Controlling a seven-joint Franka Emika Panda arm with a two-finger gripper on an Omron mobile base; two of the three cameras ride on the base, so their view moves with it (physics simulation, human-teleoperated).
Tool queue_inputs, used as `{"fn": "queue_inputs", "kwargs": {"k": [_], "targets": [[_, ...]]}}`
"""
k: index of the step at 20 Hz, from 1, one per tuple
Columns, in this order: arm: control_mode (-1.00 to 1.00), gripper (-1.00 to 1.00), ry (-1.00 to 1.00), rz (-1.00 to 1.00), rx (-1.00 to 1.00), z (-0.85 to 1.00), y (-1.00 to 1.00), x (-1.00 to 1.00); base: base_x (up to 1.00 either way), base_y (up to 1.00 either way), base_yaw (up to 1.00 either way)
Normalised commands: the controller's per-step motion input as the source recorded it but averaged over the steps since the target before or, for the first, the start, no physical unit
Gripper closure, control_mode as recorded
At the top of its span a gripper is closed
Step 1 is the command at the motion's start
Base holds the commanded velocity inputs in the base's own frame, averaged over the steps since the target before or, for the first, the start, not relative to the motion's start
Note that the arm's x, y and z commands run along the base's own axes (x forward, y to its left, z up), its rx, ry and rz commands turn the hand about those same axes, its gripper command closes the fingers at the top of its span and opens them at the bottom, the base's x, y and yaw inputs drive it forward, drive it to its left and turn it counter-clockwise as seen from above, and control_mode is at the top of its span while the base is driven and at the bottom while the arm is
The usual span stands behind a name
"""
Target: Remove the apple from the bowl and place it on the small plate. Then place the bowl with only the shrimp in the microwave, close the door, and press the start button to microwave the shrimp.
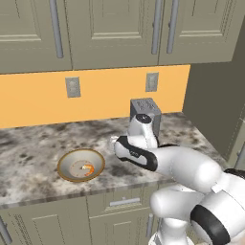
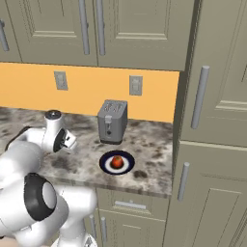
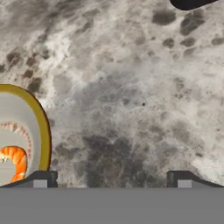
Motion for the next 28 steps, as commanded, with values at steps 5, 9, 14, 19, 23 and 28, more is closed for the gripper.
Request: {"fn": "queue_inputs", "kwargs": {"k": [5, 9, 14, 19, 23, 28], "targets": [[-1.00, -1.00, 0.07, 0.12, 0.10, 0.17, 0.56, -0.30, 0.00, 0.00, 0.00], [-1.00, -1.00, 0.07, 0.05, 0.12, 0.07, 0.58, -0.09, 0.00, 0.00, 0.00], [-1.00, -1.00, 0.15, 0.03, 0.03, -0.38, 0.55, 0.47, 0.00, 0.00, 0.00], [-1.00, -1.00, 0.05, 0.07, 0.06, -0.40, 0.13, 0.37, 0.00, 0.00, 0.00], [-1.00, -1.00, 0.00, 0.00, 0.09, -0.08, -0.03, 0.11, 0.00, 0.00, 0.00], [-1.00, -1.00, 0.07, 0.01, 0.01, -0.37, 0.11, 0.32, 0.00, 0.00, 0.00]]}}
